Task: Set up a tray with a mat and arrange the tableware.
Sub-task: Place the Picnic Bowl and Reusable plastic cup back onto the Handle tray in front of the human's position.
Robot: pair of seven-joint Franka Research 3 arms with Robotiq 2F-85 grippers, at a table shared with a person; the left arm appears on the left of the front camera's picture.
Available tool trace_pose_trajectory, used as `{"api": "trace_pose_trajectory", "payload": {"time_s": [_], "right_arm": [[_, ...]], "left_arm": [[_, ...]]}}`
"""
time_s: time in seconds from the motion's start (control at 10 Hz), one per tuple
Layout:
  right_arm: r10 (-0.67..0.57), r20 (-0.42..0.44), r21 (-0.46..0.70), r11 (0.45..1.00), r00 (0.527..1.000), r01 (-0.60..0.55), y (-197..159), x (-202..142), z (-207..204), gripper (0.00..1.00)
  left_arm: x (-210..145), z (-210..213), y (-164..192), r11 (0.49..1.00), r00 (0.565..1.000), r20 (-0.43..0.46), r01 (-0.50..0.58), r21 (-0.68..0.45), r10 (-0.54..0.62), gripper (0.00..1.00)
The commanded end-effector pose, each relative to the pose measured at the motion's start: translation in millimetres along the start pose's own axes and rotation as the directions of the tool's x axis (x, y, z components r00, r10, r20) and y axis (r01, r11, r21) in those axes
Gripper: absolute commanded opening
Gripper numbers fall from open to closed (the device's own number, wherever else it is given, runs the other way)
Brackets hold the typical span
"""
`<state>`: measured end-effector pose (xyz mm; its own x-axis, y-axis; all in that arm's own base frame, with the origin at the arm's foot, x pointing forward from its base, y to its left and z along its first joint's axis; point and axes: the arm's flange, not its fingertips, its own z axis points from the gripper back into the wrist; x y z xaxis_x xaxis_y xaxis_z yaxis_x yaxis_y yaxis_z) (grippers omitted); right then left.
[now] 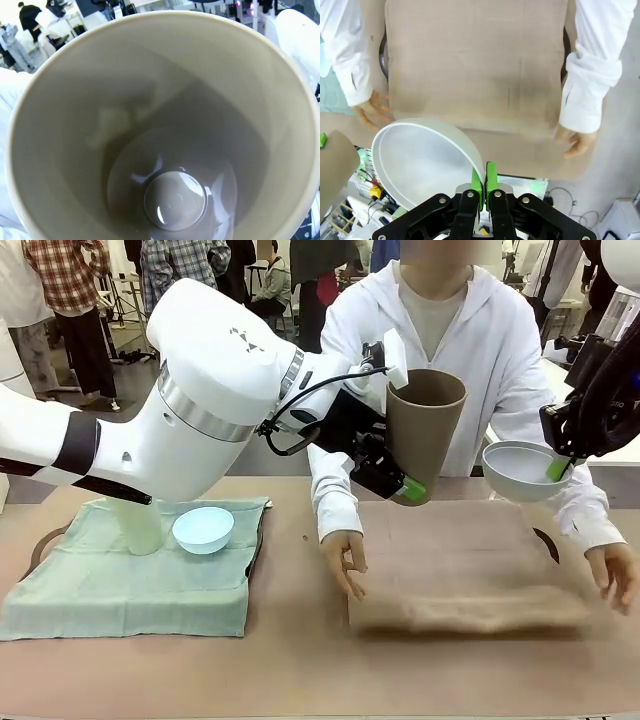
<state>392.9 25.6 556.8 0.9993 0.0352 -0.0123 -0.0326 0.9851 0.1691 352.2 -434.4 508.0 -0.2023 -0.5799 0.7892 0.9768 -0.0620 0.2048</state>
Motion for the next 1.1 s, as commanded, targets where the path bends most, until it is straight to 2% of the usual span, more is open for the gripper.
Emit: {"api": "trace_pose_trajectory", "payload": {"time_s": [0.0,1.0], "right_arm": [[0.000,0.003,-0.001,1.000,1.000,0.000,0.1,1.9,-1.1,0.00],[0.000,0.003,-0.001,1.000,1.000,0.000,0.1,1.9,-1.1,0.00]], "left_arm": [[2.9,1.2,0.5,1.000,1.000,0.004,0.002,-0.008,-0.002,0.68],[2.9,1.2,0.5,1.000,1.000,0.004,0.002,-0.008,-0.002,0.68]]}}
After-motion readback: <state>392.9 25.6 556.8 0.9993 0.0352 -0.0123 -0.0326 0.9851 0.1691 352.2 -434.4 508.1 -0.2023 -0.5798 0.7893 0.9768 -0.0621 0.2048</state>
